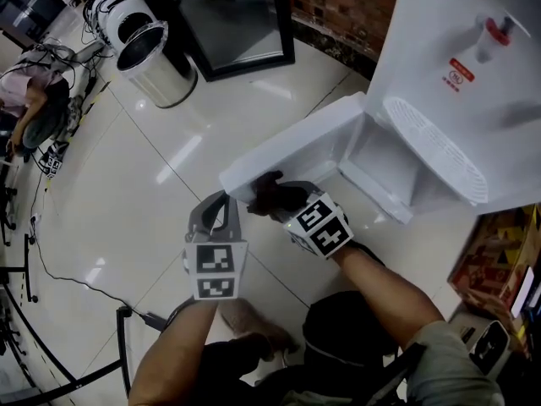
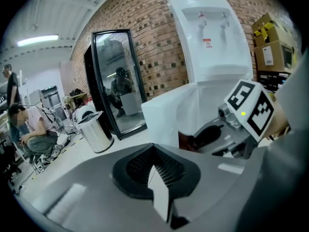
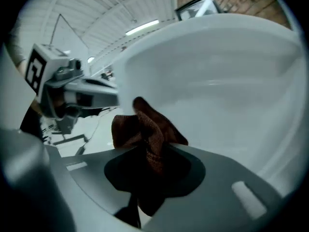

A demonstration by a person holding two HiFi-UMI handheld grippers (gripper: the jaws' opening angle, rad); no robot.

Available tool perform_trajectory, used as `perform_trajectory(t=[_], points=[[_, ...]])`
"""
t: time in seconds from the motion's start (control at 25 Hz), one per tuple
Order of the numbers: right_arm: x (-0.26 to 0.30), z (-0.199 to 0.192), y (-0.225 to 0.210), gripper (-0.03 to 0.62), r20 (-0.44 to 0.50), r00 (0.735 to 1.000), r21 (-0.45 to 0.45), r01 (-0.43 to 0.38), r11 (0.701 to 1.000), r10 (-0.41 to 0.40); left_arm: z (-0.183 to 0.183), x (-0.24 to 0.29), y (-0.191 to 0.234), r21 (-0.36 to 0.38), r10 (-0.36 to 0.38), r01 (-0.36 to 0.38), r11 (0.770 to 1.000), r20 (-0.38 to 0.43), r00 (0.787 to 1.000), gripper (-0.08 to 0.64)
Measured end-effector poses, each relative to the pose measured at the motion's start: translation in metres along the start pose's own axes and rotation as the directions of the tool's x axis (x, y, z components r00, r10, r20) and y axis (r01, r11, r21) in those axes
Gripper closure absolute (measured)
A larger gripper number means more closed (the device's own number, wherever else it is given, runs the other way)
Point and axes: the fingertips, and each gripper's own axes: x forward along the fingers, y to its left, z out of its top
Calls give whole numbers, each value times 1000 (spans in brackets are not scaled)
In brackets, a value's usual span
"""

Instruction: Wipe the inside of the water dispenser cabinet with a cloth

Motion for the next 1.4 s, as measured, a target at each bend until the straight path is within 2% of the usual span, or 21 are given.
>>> perform_trajectory(t=[0.08,0.2,0.28,0.36,0.44,0.52,0.6,0.68,0.72,0.76,0.8,0.88,0.92,0.96,1.0,1.04,1.08,1.16,1.24,1.32,1.4], points=[[-4,3,-42,494,46,990,97,128,987,-132,0,0,2,-12,1,-1,1000,0,1000,560],[-9,0,-82,492,68,966,183,233,955,-249,0,1,5,-33,7,-8,999,-3,1000,560],[-17,-8,-105,494,65,938,242,317,917,-342,0,2,6,-36,13,-13,999,-5,1000,560],[-37,-19,-136,495,62,881,332,424,842,-469,0,3,5,-35,15,-16,999,-7,1000,560],[-64,-28,-168,495,49,810,408,517,752,-584,0,3,6,-35,19,-19,999,-7,1000,560],[-89,-33,-190,495,37,754,444,576,687,-656,0,3,7,-37,24,-24,999,-6,1000,560],[-108,-33,-194,495,42,720,462,601,652,-693,0,4,8,-37,27,-27,999,-6,1000,560],[-122,-29,-189,497,68,702,480,600,640,-709,1,6,9,-36,28,-28,999,-5,1000,560],[-124,-26,-181,497,88,715,481,579,658,-693,2,6,9,-36,27,-27,999,-5,1000,560],[-120,-22,-169,497,115,752,467,536,703,-649,2,6,9,-36,27,-27,999,-4,1000,560],[-110,-16,-150,497,145,809,431,467,772,-570,2,6,9,-36,26,-26,999,-3,1000,560],[-75,-5,-94,496,172,933,288,260,922,-317,2,5,9,-34,25,-25,999,-3,1000,560],[-57,-4,-62,495,150,973,195,142,970,-173,1,5,9,-34,24,-24,999,-3,1000,560],[-40,-5,-31,495,106,993,104,30,994,-41,1,5,8,-35,23,-23,999,-4,1000,560],[-26,-9,-4,495,49,996,28,-70,997,69,1,5,8,-35,22,-22,999,-5,1000,560],[-12,-16,19,495,-12,988,-25,-153,988,153,1,4,7,-35,20,-20,999,-5,1000,560],[1,-24,35,495,-65,976,-54,-212,976,208,1,3,6,-35,19,-19,999,-5,1000,560],[24,-42,47,495,-138,963,-72,-245,967,233,1,2,5,-36,14,-14,999,-4,1000,560],[40,-53,35,495,-163,972,-66,-180,981,168,1,2,4,-41,11,-11,999,-1,1000,560],[46,-56,4,496,-140,989,-22,-59,998,56,2,2,4,-47,9,-9,999,3,1000,560],[46,-57,-37,496,-101,992,57,76,995,-70,2,4,5,-51,4,-4,999,2,1000,560]])
